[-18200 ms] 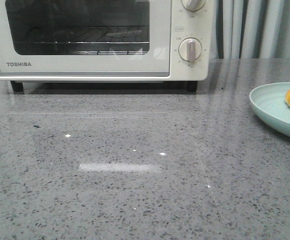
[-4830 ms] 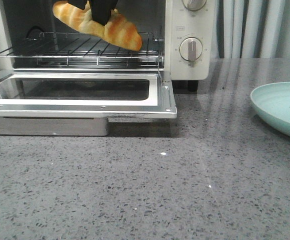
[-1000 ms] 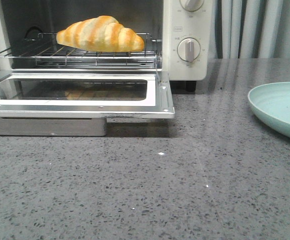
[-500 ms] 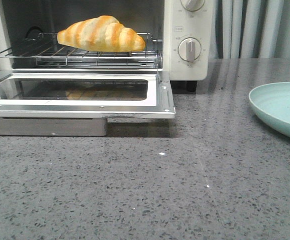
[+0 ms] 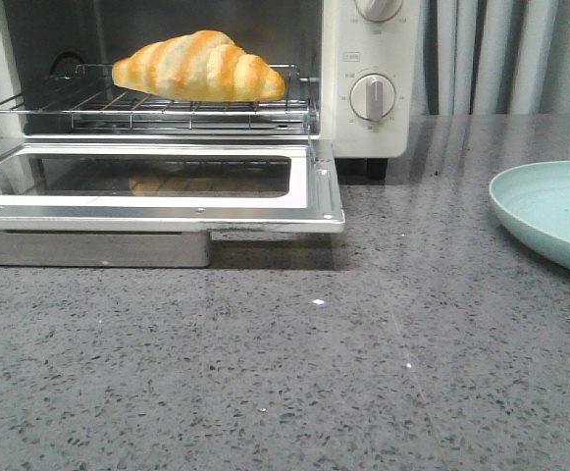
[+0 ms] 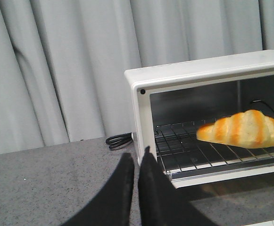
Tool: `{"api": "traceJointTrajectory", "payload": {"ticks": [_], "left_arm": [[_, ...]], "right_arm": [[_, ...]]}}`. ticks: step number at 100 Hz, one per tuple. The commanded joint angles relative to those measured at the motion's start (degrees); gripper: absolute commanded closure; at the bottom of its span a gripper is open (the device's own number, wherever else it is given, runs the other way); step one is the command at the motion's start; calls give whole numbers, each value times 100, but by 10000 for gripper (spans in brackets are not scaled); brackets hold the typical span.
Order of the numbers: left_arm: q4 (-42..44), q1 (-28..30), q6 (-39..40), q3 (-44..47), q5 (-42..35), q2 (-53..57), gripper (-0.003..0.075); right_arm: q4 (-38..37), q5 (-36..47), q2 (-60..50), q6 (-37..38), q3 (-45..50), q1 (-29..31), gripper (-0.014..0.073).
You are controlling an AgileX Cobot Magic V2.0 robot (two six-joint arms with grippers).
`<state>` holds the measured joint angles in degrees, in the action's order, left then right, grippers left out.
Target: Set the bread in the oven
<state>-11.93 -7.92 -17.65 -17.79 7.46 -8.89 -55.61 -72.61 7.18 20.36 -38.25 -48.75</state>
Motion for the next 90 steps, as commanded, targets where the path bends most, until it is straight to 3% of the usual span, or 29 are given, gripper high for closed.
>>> {"api": "traceJointTrajectory", "payload": {"ticks": [1,37,50,65,81,90], "left_arm": [[-28,7,28,-157,-429,-90,740],[-28,7,28,-157,-429,-90,740],[-28,7,28,-157,-429,-90,740],[-28,7,28,-157,-429,-90,740],[-28,7,28,-157,-429,-90,740],[-28,7,28,-157,-429,-90,740]], "right_arm": [[-292,138,100,20,-95,15,638],[-288,163,100,20,-95,15,638],[418,112,100,30,-95,15,638],[818,2008,100,-84,-18,5,638],[1937,4715,100,-1546,509,5,638],[2738,5541,100,-2100,877,5,638]]}}
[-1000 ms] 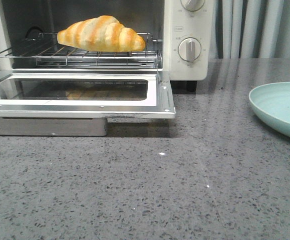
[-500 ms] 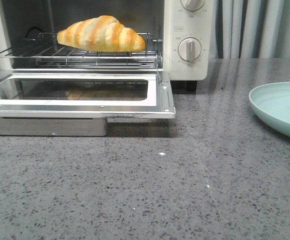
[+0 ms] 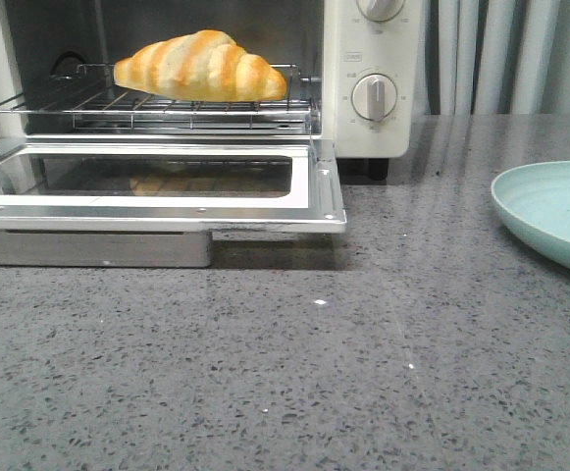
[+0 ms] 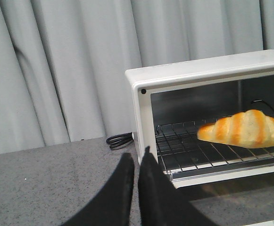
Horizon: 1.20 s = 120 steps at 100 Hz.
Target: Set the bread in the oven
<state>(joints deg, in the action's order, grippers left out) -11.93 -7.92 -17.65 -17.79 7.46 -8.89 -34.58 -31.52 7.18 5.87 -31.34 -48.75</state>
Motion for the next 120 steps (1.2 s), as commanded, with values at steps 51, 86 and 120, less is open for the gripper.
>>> {"api": "traceJointTrajectory", "payload": {"ticks": [51,86,120], "left_arm": [[-28,7,28,-157,-429,-90,740],[-28,7,28,-157,-429,-90,740],[-28,7,28,-157,-429,-90,740]], "right_arm": [[3590,4611,100,-2039,2528,430,638],[3403,4830,1,-2069,2902,1739,638],[3692,4783,-644,-2087,2902,3530,638]]}}
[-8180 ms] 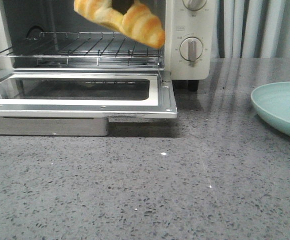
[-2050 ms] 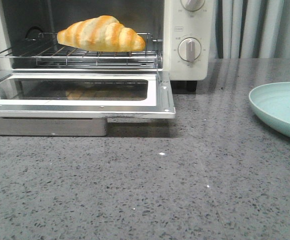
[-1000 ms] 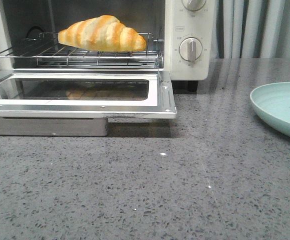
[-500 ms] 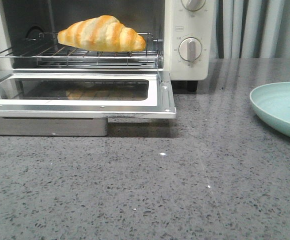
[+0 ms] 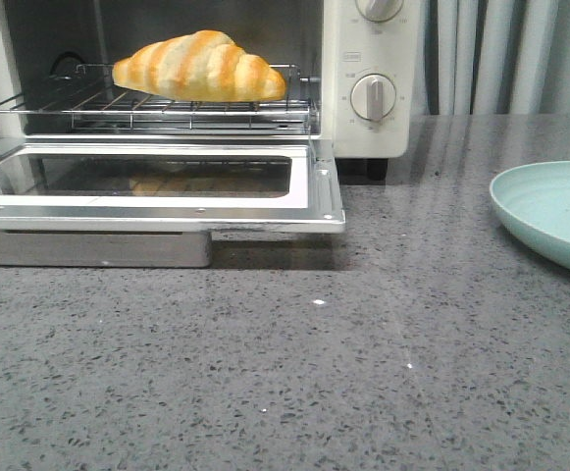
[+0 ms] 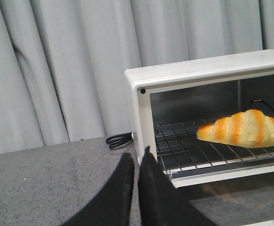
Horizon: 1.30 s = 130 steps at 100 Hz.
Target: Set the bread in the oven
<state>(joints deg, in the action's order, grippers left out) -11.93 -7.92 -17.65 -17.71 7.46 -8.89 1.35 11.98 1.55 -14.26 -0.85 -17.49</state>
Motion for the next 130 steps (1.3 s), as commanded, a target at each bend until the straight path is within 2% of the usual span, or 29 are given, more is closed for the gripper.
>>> {"api": "traceJointTrajectory", "payload": {"ticks": [1,20,39,58,83,130], "left_arm": [[-28,7,28,-165,-429,-90,740],[-28,7,28,-165,-429,-90,740],[-28,7,28,-165,-429,-90,740],[-28,7,28,-165,-429,-90,740],[-28,7,28,-165,-429,-90,740],[-28,7,28,-165,-429,-90,740]], "right_arm": [[98,432,-93,-74,-147,439,638],[169,150,-344,-74,-147,1223,638],[348,-541,-342,-74,-147,1638,638],[532,-1059,-342,-74,-142,1774,638],[843,-1061,-342,47,60,1907,638],[799,-1304,-347,184,217,1907,638]]}}
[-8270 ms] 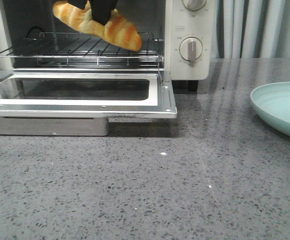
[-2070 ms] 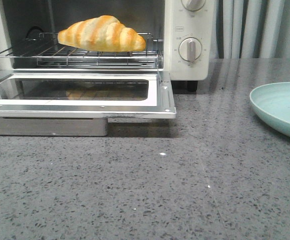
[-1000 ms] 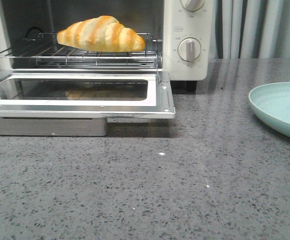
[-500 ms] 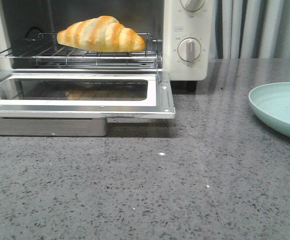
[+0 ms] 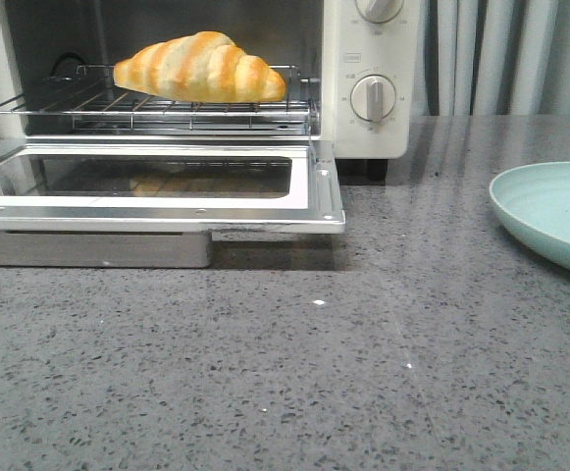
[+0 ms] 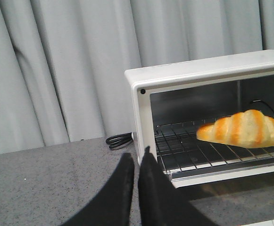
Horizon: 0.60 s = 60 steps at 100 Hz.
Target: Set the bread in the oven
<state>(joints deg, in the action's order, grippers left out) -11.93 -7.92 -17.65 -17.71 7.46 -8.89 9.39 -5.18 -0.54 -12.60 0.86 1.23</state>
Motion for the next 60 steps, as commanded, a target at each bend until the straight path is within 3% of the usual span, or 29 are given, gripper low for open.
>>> {"api": "traceJointTrajectory", "payload": {"ticks": [1,60], "left_arm": [[-28,7,28,-165,-429,-90,740],[-28,7,28,-165,-429,-90,740]], "right_arm": [[-16,413,-138,18,46,34,638],[-19,691,-138,18,46,34,638]]}}
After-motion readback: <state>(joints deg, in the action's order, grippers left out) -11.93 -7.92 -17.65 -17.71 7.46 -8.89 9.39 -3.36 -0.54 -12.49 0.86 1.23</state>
